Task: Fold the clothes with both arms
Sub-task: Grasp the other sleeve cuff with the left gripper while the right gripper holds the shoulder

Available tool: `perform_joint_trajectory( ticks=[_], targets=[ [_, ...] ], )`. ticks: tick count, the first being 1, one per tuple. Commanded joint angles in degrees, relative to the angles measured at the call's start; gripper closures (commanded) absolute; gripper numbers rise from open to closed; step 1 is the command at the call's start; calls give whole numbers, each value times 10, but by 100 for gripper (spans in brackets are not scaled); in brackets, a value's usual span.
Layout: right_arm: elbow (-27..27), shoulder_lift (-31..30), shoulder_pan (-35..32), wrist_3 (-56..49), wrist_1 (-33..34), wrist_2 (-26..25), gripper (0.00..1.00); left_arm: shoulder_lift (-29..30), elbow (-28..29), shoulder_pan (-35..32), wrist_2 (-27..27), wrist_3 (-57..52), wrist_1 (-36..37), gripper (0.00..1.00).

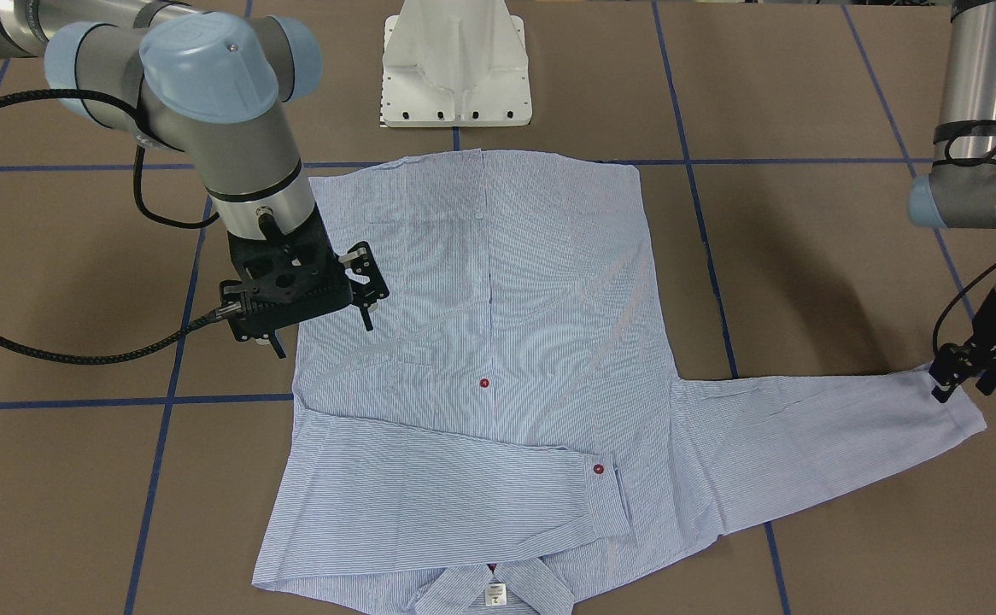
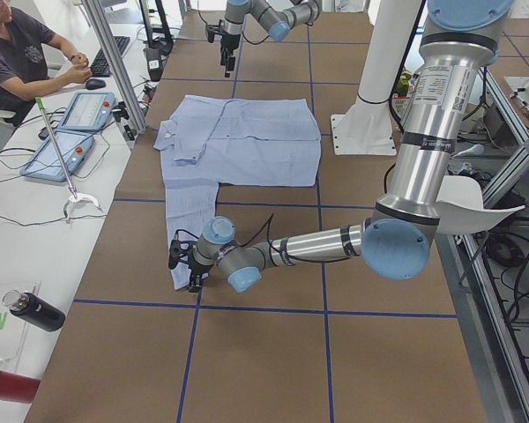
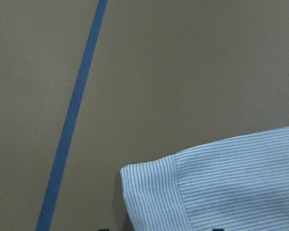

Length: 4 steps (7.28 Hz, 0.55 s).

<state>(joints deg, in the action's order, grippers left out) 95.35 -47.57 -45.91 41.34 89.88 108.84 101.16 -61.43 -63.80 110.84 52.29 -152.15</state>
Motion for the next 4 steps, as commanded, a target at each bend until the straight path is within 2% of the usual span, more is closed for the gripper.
perform_joint_trajectory(
  ticks=[1,4],
  targets=[
    [0,1,0,8,-3,0,1,1,0,0,0,24,0,32],
    [0,3,0,10,-3,0,1,-3,1,0,0,25,-1,33]
  ],
)
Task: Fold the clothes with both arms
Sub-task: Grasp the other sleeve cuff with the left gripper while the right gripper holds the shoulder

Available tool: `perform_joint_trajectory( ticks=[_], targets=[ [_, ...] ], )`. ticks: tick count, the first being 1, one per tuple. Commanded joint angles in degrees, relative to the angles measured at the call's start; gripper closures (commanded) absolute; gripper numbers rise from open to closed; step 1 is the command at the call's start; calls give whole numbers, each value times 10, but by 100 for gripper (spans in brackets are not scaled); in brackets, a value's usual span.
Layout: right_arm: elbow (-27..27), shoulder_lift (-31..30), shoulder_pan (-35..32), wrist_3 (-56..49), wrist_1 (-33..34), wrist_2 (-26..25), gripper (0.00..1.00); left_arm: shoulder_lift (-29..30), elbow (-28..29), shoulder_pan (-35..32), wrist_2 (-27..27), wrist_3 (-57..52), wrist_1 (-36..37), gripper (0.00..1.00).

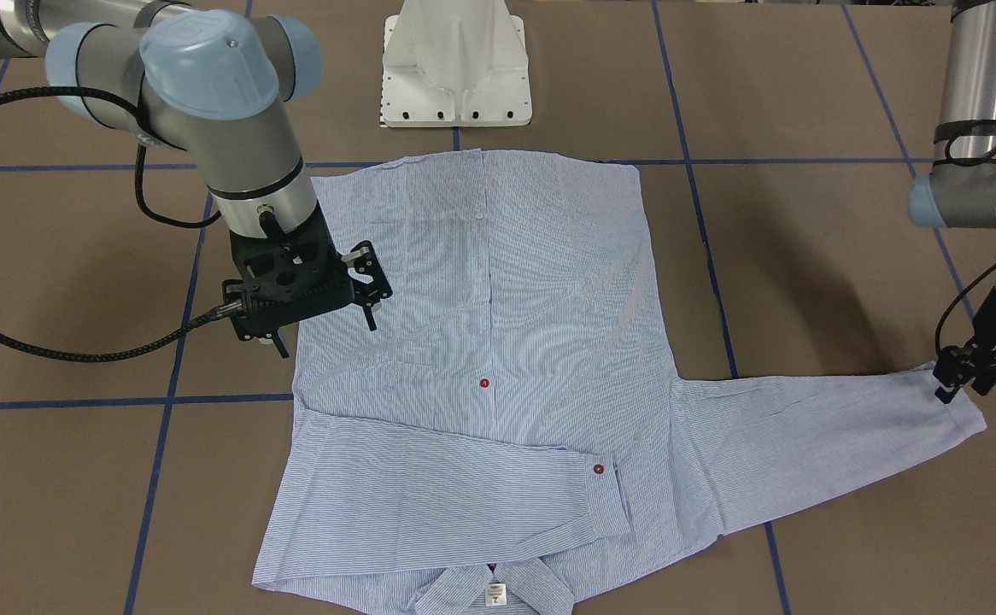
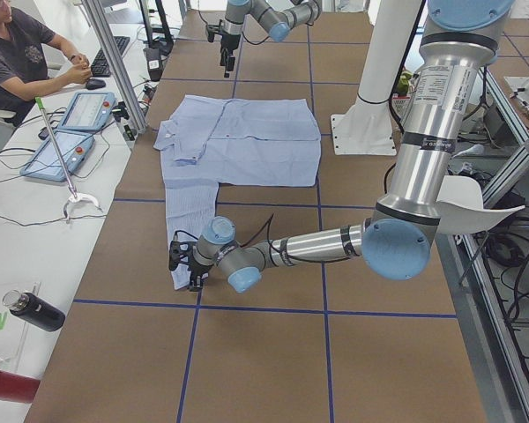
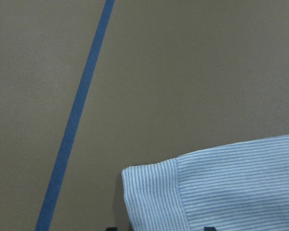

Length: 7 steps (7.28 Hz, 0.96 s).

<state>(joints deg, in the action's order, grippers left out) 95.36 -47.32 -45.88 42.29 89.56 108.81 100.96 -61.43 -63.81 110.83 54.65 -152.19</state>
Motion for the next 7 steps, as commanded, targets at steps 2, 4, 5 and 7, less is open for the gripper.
perform_joint_trajectory(
  ticks=[2,4,5,7],
  targets=[
    [0,-1,0,1,0,0,1,0,3,1,-1,2,1,35],
    [0,-2,0,1,0,0,1,1,4,2,-1,5,2,52],
    [0,-2,0,1,0,0,1,0,4,2,-1,7,2,67],
    [0,-3,-1,0,0,0,1,0,-2,2,4,8,5,100]
  ],
)
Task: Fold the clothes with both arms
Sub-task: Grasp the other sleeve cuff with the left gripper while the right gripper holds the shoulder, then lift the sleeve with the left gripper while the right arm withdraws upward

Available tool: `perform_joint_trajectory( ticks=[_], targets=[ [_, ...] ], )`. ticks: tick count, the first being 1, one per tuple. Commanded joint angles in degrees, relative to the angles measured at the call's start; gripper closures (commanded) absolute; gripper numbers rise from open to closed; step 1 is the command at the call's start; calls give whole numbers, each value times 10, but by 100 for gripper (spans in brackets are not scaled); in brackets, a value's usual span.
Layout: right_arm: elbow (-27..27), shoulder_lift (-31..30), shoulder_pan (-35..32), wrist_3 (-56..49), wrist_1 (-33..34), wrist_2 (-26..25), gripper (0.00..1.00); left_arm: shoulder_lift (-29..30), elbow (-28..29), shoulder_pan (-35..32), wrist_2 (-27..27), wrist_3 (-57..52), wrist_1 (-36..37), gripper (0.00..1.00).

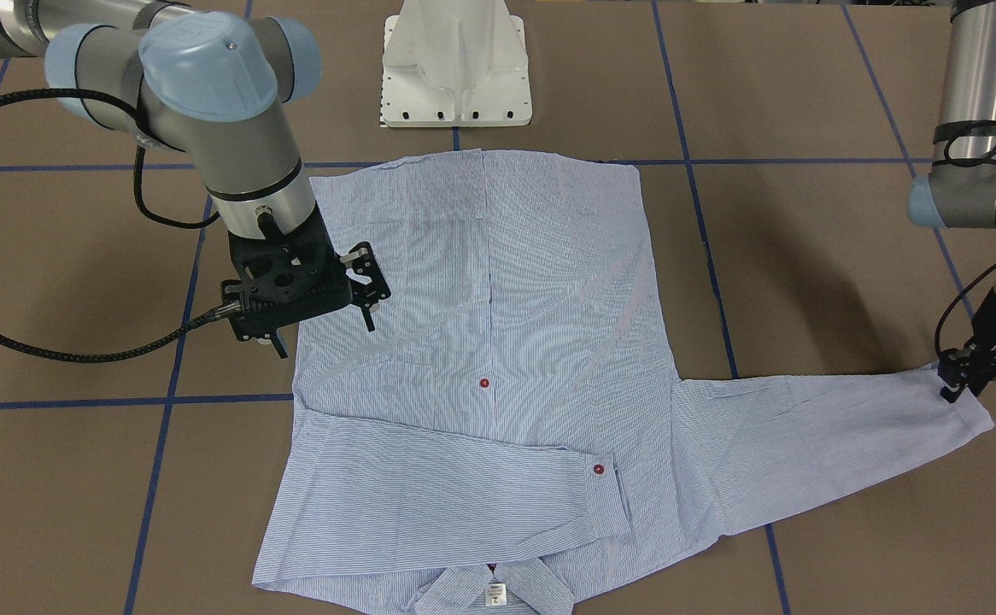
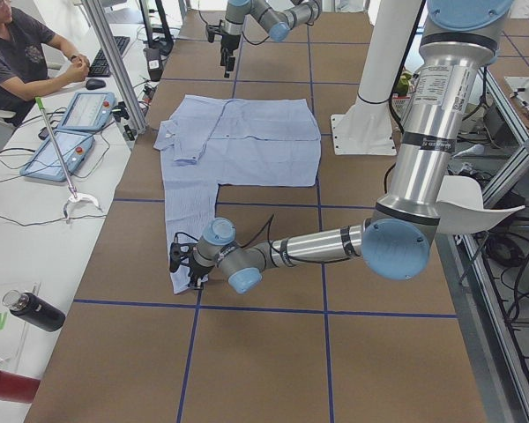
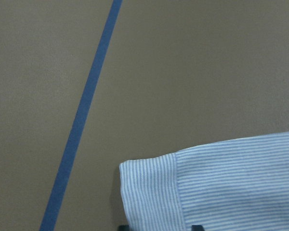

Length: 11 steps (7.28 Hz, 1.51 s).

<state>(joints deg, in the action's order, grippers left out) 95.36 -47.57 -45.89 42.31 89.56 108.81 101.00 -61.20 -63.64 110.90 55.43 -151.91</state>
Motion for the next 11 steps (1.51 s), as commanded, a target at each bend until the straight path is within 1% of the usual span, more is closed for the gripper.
perform_joint_trajectory(
  ticks=[1,2,3,4,5,6,7,8,9,10,11],
  targets=[
    [0,-1,-2,0,0,0,1,0,-13,-1,5,-1,4,100],
    [0,-1,-2,0,0,0,1,0,-20,-1,14,-1,6,100],
    [0,-1,-2,0,0,0,1,1,-35,-5,44,-1,18,100],
    [1,-1,-3,0,0,0,1,3,-71,-33,58,-1,53,100],
    [2,-1,-7,0,2,5,1,3,-139,-54,65,-1,124,100],
    [7,-4,-9,0,8,7,1,11,-213,-77,70,-1,218,100],
    [11,-15,-12,0,9,17,1,33,-286,-90,70,-1,330,100],
    [17,-30,-28,0,10,48,1,72,-349,-100,70,-1,446,100],
    [27,-50,-51,1,19,84,1,112,-402,-114,71,-1,548,100],
    [42,-63,-67,0,35,100,1,152,-438,-126,84,-1,642,100],
    [45,-66,-86,-1,50,126,1,168,-477,-143,100,-1,701,100]
  ],
)
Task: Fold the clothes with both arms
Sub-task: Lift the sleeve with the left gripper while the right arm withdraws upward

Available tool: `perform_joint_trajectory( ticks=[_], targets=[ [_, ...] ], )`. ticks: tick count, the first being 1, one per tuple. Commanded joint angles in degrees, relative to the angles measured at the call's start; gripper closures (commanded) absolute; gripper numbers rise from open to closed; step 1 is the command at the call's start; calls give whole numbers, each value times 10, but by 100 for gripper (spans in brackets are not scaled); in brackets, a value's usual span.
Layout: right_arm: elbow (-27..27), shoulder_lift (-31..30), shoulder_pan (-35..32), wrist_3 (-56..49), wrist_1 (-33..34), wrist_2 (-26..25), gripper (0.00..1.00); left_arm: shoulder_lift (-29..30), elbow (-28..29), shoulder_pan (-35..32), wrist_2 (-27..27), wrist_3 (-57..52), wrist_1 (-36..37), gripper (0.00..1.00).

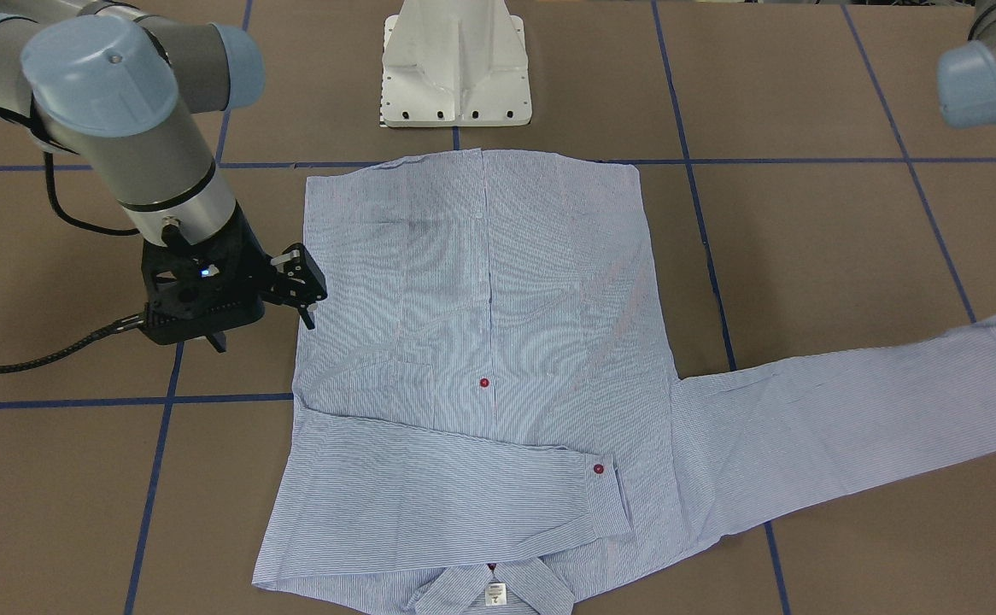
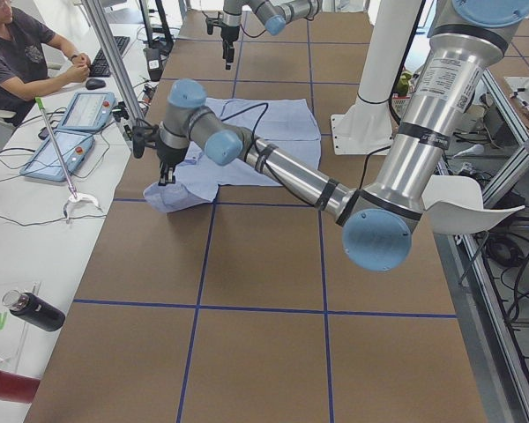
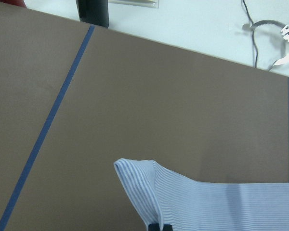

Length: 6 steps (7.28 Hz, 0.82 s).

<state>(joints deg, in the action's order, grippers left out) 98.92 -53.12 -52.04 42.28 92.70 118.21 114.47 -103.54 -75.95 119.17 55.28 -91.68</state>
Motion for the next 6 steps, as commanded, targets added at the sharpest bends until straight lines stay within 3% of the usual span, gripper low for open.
perform_joint_trajectory(
  ticks=[1,3,6],
  targets=[
    [10,-10,-40,-1,31,50,0,32,-78,-25,19,0,124,100],
    [9,-13,-52,-2,34,53,0,35,-91,-27,28,2,141,100],
    [10,-20,-89,-3,41,97,0,39,-88,-15,42,40,122,100]
  ],
)
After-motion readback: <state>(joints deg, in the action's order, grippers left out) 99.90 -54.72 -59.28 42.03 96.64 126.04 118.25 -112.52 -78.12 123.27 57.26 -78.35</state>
